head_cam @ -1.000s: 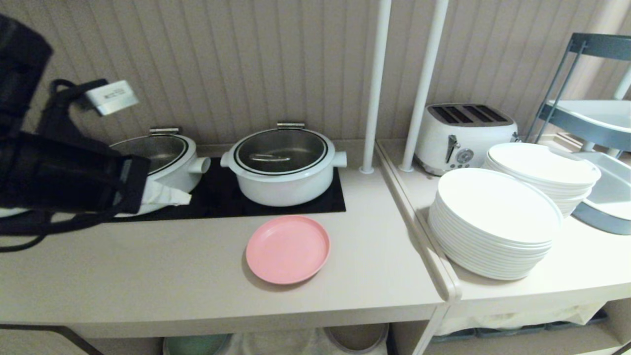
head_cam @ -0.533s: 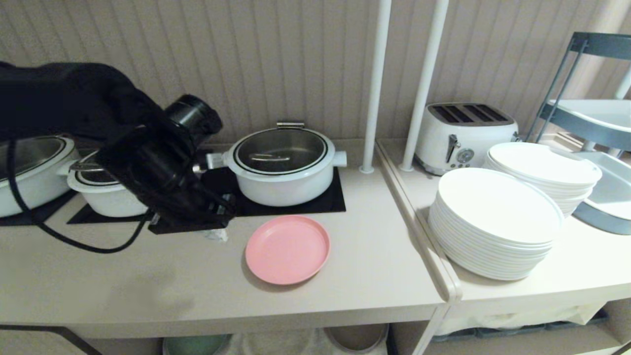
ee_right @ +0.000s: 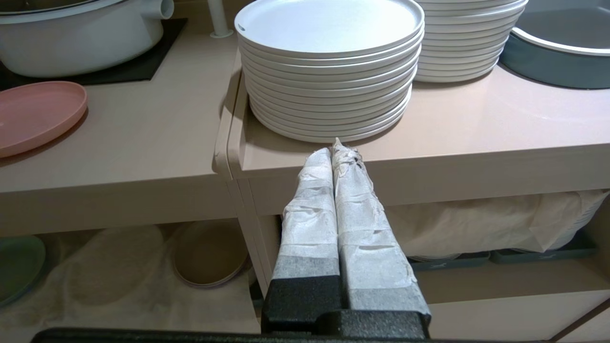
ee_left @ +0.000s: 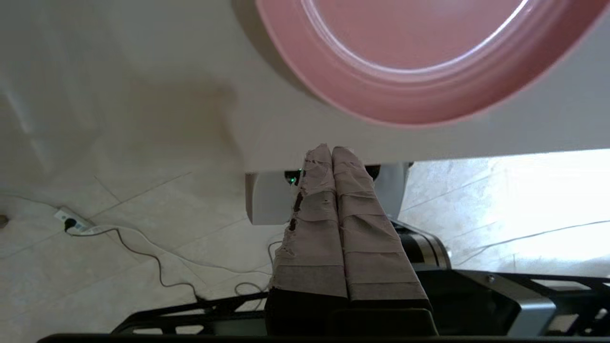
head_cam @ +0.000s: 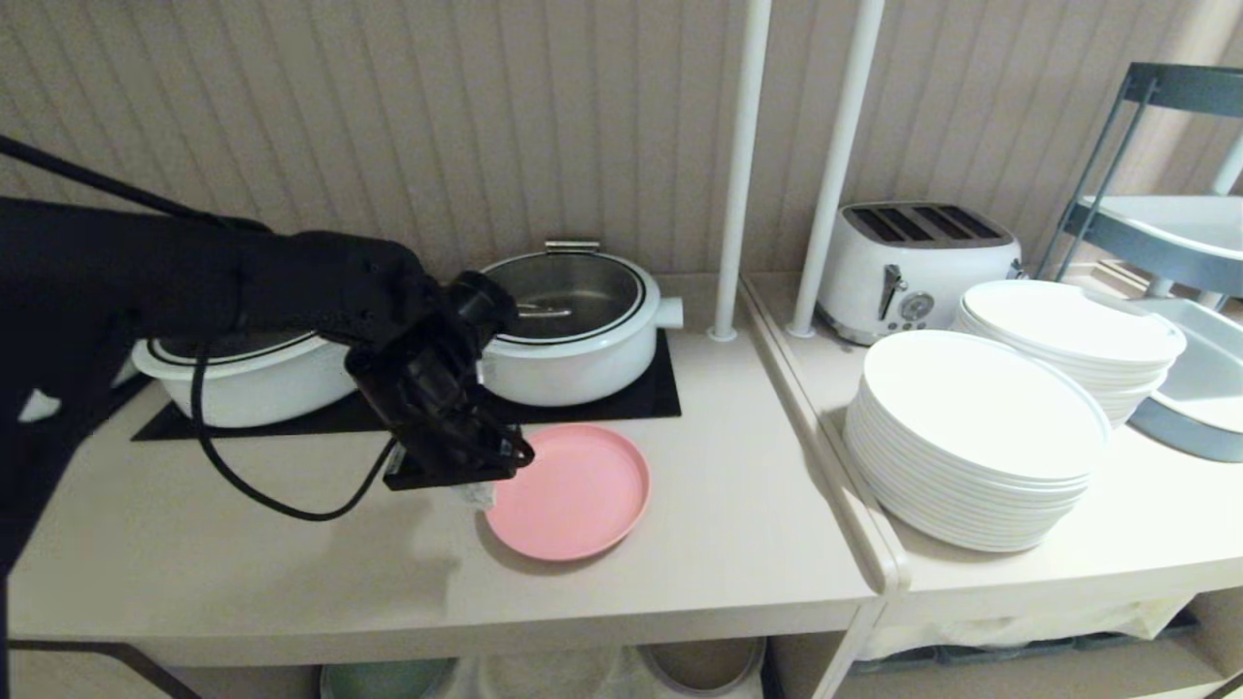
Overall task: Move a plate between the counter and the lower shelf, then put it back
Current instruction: Pick up the plate
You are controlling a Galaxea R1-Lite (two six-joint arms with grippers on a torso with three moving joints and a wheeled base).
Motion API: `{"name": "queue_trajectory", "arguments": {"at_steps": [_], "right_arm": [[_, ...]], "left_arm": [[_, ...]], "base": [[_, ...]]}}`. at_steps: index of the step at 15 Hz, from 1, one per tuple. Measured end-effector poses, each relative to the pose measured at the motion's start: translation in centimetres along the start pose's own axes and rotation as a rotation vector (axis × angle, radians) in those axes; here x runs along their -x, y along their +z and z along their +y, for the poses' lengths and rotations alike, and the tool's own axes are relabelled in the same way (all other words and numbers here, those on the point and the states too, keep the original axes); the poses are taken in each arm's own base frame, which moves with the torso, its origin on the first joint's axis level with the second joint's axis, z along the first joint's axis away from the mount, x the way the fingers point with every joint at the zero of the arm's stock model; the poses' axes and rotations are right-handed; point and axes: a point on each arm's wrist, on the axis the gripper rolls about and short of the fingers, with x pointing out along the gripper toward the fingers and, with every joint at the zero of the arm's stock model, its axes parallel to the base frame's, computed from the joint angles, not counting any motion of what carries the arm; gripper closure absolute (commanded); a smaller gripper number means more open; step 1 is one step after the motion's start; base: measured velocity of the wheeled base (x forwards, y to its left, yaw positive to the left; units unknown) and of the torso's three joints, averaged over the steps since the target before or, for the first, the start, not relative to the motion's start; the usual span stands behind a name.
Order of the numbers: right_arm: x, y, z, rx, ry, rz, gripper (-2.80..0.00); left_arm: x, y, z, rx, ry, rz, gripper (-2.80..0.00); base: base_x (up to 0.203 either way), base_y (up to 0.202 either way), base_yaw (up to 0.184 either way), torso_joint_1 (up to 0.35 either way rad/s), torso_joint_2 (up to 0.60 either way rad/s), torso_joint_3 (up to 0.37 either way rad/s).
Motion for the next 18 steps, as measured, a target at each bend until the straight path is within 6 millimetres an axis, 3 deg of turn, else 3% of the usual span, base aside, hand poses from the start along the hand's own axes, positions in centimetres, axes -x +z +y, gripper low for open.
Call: {"name": "queue_trajectory", "arguments": {"at_steps": [2, 3, 10, 18], "right_arm": [[0.0, 0.0, 0.0, 0.0, 0.0, 0.0, 0.0], [0.0, 0.0, 0.0, 0.0, 0.0, 0.0, 0.0], [0.0, 0.0, 0.0, 0.0, 0.001, 0.0, 0.0], [0.0, 0.0, 0.0, 0.0, 0.0, 0.0, 0.0]], "left_arm": [[-1.4, 0.5, -0.3, -0.003, 0.006, 0.003, 0.0], [-2.0, 0.7, -0.3, -0.002, 0.01, 0.0, -2.8], [-4.2, 1.6, -0.3, 0.004, 0.031, 0.006, -2.8], [-4.3, 3.0, -0.5, 0.01, 0.041, -0.062, -2.8]], "base": [[0.0, 0.0, 0.0, 0.0, 0.0, 0.0], [0.0, 0.0, 0.0, 0.0, 0.0, 0.0], [0.0, 0.0, 0.0, 0.0, 0.0, 0.0], [0.0, 0.0, 0.0, 0.0, 0.0, 0.0]]}}
